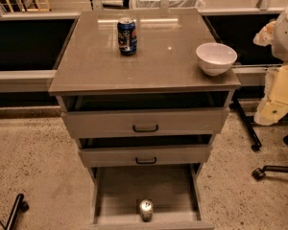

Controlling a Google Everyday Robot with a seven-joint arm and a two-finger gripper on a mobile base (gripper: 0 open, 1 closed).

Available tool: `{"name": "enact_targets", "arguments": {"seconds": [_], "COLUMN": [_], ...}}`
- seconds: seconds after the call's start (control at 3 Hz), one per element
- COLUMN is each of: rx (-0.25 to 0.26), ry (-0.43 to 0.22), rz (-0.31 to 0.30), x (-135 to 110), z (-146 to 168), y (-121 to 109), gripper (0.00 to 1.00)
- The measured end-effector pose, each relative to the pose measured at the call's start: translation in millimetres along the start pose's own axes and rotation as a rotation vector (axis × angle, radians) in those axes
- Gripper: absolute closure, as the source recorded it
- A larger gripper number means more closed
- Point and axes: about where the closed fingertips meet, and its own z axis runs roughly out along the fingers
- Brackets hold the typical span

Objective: Pick 7up can from bottom drawer and place on counter

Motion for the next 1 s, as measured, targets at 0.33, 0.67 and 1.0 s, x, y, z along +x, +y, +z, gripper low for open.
{"name": "enact_targets", "arguments": {"seconds": [0.33, 0.67, 1.0], "rx": [0.0, -0.033, -0.1], "ry": [0.0, -0.058, -0.201], "rz": [0.0, 0.016, 0.02], "x": [0.0, 3.2, 1.8], "z": [0.0, 16.3, 61.2], "y": [0.0, -1.7, 12.8], "gripper": [0.0, 0.0, 0.0]}}
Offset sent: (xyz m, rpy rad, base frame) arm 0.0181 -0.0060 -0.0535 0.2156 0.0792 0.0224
